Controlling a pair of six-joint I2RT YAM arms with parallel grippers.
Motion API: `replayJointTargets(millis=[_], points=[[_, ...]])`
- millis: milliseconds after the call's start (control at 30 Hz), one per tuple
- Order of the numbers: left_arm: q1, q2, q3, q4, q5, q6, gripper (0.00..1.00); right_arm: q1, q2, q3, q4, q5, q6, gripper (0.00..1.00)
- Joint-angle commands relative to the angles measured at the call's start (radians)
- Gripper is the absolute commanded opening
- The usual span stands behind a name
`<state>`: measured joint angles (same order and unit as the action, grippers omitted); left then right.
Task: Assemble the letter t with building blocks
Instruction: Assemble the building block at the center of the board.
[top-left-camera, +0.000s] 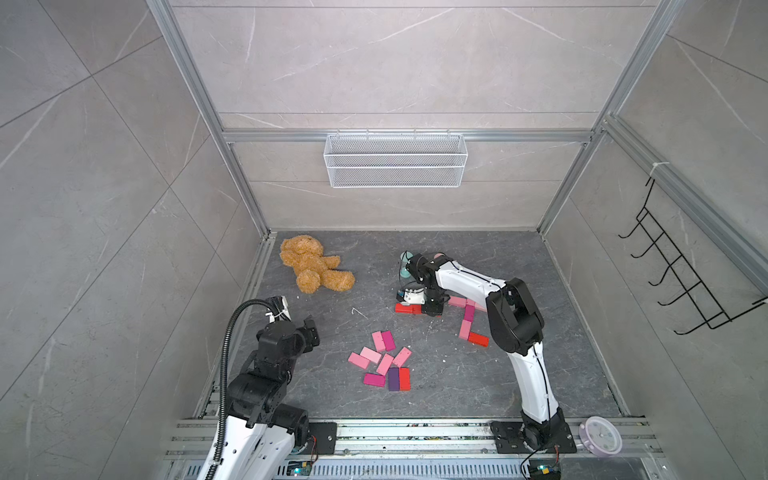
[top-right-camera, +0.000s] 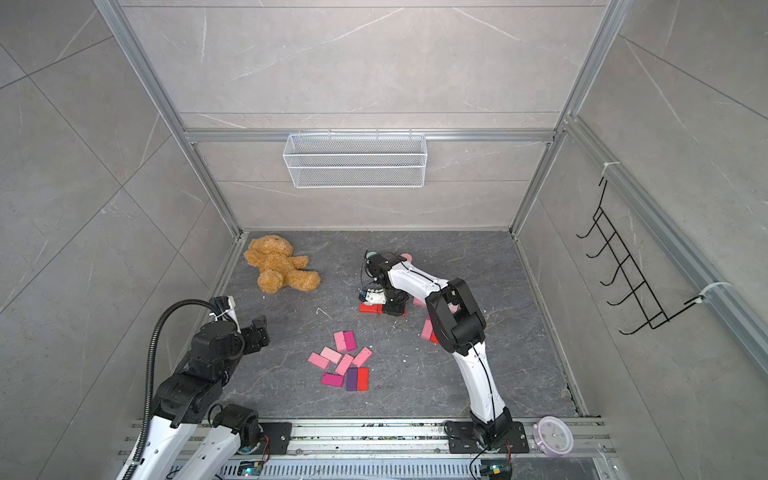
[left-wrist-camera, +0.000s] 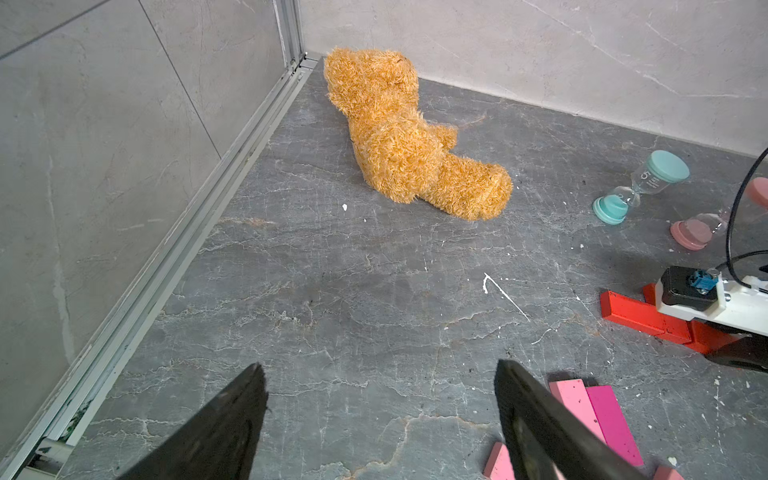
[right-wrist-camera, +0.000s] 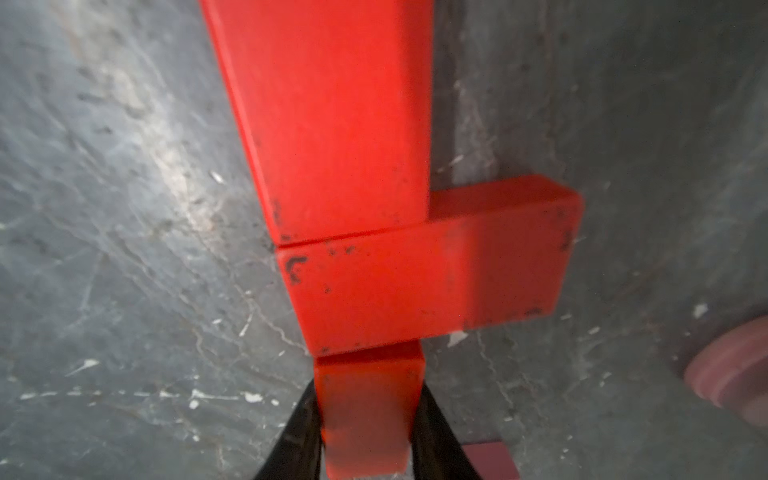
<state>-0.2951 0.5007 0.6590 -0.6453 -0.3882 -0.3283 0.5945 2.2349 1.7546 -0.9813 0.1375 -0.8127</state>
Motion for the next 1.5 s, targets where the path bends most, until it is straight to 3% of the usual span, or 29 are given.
replayJointTargets(millis=[0, 1100, 1467], points=[[-0.004, -0.013, 0.008, 0.024, -0.004, 0.027, 0.88, 0.002, 0.053, -0.009, -0.002, 0.005, -0.023, 0.16], [-0.004, -0.03, -0.002, 0.04, 0.006, 0.036, 0.88, 0.006, 0.004, 0.045, -0.007, -0.037, -0.083, 0.14], [-0.004, -0.031, -0.002, 0.039, 0.007, 0.037, 0.88, 0.011, 0.012, 0.04, 0.007, -0.021, -0.079, 0.2]])
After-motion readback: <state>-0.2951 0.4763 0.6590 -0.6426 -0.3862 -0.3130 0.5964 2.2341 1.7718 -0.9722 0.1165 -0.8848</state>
